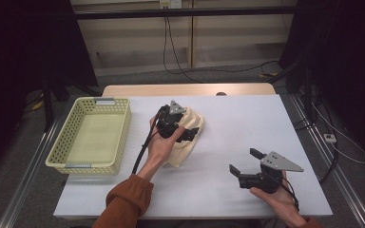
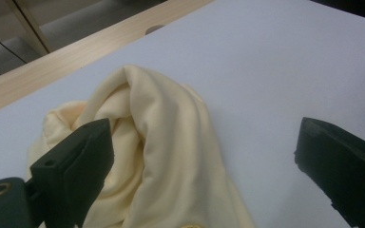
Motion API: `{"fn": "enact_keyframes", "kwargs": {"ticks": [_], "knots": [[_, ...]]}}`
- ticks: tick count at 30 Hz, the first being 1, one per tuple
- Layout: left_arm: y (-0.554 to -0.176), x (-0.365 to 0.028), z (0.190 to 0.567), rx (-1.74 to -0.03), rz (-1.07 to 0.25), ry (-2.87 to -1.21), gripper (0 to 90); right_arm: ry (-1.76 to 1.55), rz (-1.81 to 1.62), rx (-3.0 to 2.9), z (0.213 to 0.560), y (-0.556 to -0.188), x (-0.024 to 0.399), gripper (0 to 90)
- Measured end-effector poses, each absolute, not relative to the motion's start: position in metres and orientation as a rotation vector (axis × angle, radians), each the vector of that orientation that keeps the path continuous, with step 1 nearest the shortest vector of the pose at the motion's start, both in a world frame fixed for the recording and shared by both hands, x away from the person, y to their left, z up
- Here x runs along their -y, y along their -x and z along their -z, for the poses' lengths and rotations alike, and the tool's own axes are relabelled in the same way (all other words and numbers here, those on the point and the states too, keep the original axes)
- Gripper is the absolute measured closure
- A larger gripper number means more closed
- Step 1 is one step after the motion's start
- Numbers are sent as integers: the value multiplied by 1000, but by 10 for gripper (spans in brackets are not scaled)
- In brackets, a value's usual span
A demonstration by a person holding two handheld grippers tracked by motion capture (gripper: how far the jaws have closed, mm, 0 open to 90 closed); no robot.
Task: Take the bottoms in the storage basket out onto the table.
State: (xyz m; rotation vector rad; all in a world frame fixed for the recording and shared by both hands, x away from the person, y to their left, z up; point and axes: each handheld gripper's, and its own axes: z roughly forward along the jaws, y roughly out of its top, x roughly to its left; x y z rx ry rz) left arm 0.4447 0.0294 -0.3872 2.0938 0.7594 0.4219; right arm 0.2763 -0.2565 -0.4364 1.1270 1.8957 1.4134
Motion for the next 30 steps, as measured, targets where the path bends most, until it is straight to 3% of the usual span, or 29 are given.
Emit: {"fn": "enact_keyframes", "kwargs": {"ticks": [30], "knots": [[-425,-60,364,-740,-442,-1975,48,-1131,-1414,-1901,437,-277,256,42]]}}
